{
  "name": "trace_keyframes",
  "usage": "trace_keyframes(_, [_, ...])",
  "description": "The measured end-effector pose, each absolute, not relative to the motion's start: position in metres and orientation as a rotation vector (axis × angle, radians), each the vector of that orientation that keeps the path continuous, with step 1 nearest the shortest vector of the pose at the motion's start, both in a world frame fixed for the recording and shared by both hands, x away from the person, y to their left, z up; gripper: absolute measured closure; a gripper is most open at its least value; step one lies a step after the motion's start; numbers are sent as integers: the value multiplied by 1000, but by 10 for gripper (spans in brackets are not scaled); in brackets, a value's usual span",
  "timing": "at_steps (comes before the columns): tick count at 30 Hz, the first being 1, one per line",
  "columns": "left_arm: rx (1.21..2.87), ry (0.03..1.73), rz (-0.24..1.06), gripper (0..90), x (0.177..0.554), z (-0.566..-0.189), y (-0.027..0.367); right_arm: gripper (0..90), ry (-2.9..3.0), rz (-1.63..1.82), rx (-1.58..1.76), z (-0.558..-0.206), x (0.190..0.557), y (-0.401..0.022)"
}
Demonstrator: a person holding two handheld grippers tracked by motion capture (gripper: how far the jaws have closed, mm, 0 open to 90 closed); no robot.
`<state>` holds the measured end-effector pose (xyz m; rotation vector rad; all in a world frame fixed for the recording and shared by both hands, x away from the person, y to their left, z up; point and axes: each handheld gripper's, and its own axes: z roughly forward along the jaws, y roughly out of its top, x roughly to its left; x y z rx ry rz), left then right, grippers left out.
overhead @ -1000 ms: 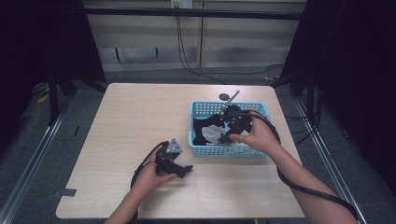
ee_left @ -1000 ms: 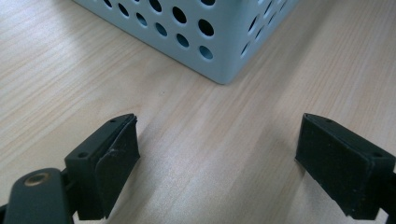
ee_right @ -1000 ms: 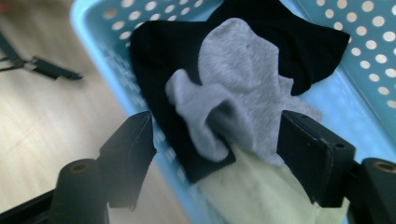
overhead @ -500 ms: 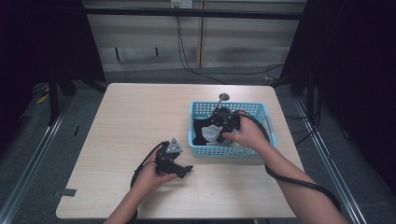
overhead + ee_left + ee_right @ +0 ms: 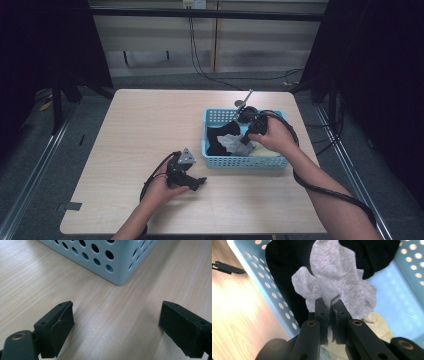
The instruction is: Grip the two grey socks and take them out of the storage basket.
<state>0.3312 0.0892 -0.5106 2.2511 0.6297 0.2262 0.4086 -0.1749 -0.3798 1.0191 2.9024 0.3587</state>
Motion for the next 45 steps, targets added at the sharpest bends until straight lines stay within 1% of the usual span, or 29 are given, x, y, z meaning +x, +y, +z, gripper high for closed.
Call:
trace_keyframes(11, [2252, 630, 228, 118, 331, -511, 89, 852, 2871, 411, 1039, -357, 412, -188])
trace_keyframes(23, [2255, 629, 226, 118, 331, -510, 89, 853, 2874, 458, 1041, -336, 411, -194])
trace_keyframes(31, [2252, 630, 228, 118, 331, -511, 89, 853, 2896, 508, 984, -326, 392, -193])
trace_keyframes(45, [2252, 630, 228, 118, 331, -511, 89, 852, 2951, 637, 846, -318, 339, -194])
